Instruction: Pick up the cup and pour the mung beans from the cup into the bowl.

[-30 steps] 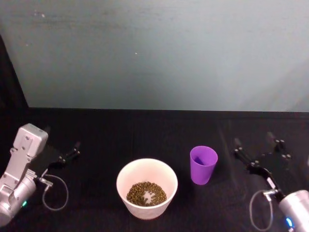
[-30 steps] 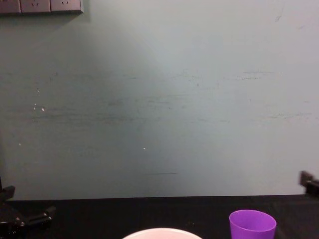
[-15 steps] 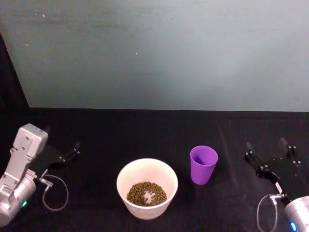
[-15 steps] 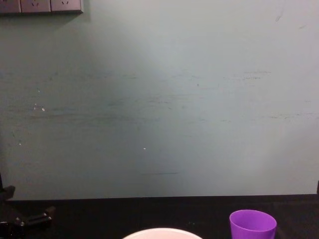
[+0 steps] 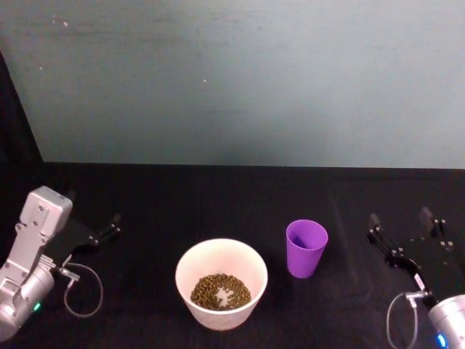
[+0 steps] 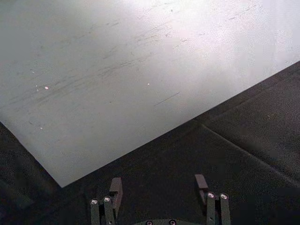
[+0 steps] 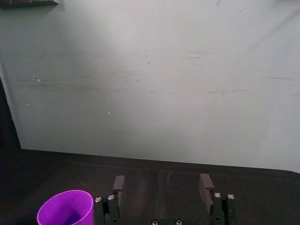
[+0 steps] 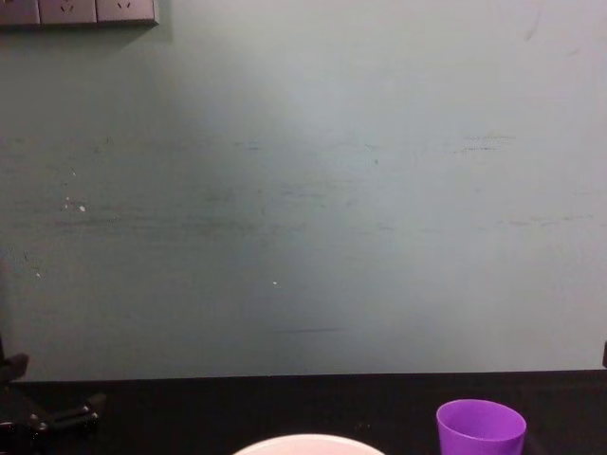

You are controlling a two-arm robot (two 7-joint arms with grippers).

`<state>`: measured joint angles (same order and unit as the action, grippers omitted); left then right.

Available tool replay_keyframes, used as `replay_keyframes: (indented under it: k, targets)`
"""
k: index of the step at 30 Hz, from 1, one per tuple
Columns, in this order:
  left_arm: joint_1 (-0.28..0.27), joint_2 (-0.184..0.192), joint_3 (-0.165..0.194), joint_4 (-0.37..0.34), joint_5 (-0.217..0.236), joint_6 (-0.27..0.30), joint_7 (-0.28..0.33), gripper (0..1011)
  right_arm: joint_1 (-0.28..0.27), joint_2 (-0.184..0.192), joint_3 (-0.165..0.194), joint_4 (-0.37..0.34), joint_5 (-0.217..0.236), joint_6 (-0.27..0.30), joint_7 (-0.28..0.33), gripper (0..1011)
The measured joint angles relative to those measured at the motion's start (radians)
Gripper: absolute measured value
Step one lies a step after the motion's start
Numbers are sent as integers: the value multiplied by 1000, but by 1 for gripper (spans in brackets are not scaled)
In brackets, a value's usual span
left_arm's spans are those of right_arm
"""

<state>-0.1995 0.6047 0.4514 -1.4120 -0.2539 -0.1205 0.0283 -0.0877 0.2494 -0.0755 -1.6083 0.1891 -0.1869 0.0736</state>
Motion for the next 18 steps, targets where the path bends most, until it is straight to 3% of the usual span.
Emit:
replay_keyframes:
  k: [18]
  targets:
    - [0,0,0,0,0,0,0,1003,-1,1,-1,-3,0,1,-2,1003]
